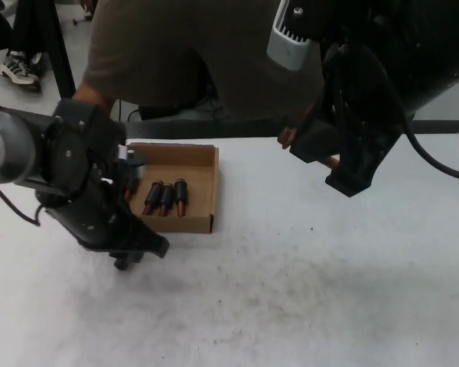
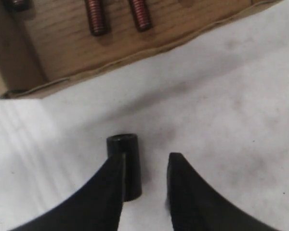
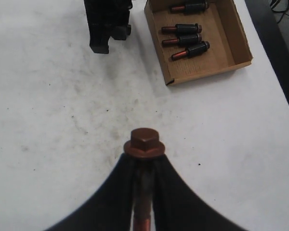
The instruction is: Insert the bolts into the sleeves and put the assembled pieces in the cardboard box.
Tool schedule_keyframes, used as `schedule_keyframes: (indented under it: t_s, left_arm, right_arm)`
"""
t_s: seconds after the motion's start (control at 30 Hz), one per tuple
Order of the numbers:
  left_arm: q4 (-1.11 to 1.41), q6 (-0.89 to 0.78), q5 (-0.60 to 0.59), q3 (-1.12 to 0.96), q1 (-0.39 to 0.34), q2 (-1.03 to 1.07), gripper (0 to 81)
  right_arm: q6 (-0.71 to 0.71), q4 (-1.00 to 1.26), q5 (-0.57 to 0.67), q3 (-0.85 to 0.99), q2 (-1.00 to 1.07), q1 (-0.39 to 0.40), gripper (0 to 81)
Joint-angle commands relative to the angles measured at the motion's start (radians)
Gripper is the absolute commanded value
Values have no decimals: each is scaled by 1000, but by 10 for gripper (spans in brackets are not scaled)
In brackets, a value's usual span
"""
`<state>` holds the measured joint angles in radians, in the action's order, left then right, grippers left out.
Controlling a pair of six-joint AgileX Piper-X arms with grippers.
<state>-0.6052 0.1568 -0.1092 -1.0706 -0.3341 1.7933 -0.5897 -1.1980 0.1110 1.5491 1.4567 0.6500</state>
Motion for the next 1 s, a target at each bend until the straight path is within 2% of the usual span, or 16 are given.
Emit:
schedule_keyframes:
  t_s: [0.0,0.23,0.6,0.7,0.83,0.97]
  left_arm:
    - [-7,3,4,2,-3,18,294]
    - [-44,1,142,2,-4,36,294]
    - [-27,1,146,2,-4,36,284]
    - [-30,1,146,2,-4,36,217]
    - [-38,1,146,1,-4,36,30]
    - [-90,-5,146,0,-6,27,8]
  right_arm:
    - [8,-1,15,8,-15,-5,3]
    - [8,-1,15,8,-15,-5,3]
    - [8,-1,15,8,-15,-5,3]
    - [8,-1,15,8,-15,-5,3]
    - [8,-1,13,8,-15,-5,3]
    - [8,-1,-1,8,-15,-5,3]
